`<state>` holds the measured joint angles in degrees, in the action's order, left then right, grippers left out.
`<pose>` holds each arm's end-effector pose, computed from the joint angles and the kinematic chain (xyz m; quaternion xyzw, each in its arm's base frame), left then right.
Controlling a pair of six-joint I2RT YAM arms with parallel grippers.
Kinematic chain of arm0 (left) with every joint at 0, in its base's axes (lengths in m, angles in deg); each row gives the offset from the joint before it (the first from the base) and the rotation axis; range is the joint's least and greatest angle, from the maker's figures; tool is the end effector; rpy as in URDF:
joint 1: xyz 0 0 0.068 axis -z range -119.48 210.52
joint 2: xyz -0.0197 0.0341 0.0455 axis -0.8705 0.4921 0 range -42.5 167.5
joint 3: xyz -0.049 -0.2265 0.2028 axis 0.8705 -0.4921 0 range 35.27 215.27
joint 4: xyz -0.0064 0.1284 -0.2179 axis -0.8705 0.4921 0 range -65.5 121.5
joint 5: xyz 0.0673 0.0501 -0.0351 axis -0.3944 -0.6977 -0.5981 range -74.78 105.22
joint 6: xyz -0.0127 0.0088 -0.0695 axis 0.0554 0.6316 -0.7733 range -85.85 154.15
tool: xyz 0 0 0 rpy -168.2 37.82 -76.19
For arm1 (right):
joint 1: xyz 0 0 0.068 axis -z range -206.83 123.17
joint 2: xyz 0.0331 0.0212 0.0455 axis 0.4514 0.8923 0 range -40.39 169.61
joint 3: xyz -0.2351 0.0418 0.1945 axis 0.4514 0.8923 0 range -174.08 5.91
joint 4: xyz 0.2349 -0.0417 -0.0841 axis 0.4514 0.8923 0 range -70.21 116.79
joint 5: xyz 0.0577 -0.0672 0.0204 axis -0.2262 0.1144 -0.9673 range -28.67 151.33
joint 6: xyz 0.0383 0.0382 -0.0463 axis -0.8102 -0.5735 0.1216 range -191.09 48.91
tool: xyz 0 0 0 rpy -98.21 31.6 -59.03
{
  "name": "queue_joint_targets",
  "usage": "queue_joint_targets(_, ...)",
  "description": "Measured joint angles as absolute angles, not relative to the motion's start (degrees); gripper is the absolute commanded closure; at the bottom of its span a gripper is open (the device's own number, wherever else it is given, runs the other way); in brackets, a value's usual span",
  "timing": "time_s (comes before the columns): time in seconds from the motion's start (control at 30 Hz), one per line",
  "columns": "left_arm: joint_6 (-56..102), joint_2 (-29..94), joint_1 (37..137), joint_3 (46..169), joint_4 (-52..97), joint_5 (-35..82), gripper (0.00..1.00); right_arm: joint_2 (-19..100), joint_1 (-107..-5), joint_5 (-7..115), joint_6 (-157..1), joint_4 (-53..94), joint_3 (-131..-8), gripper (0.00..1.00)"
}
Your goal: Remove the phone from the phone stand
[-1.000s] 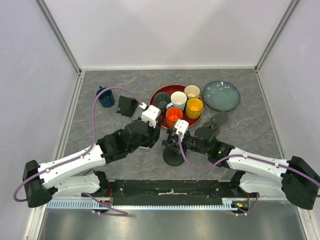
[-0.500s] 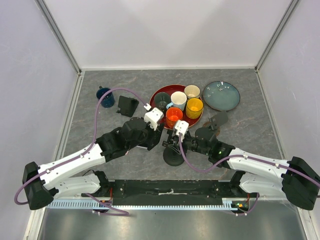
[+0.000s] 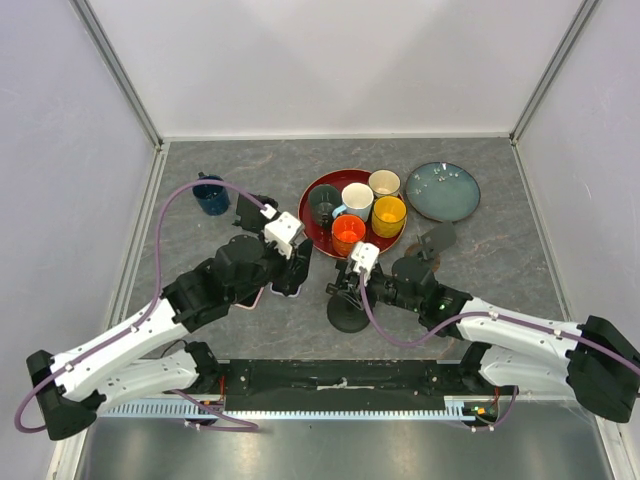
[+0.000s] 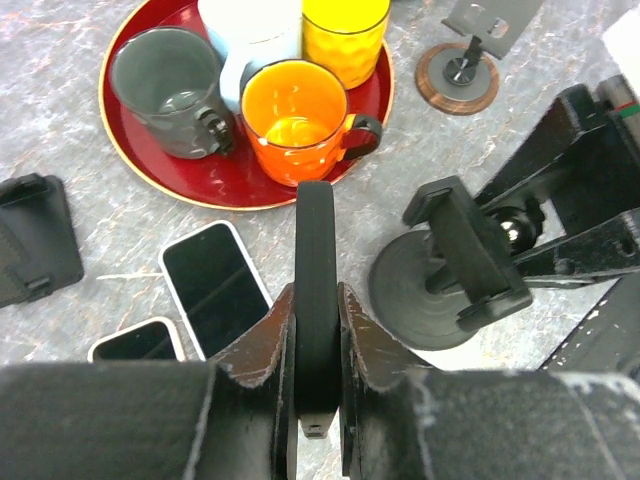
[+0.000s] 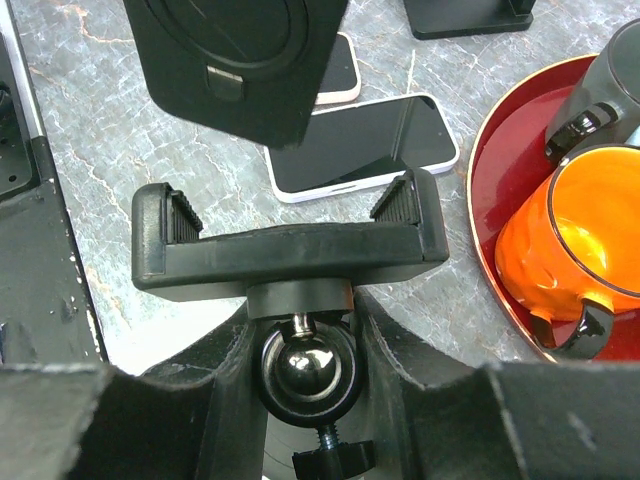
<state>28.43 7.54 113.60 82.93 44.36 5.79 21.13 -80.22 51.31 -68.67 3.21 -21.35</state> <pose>0.1203 -0.1442 0.3439 0.2903 0.7761 -0.2133 0.5176 0.1297 0.1914 0.2541 -0.4219 0.6866 0.3166 0.5003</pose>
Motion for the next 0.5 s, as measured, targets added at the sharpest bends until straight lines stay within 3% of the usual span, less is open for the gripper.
queue_joint_targets(0.5,18.97,7.22,108.18,86.82,62.61,-26.42,0.98,13.52,-80.33,57.78,-69.79,5.09,-17.11,1.00)
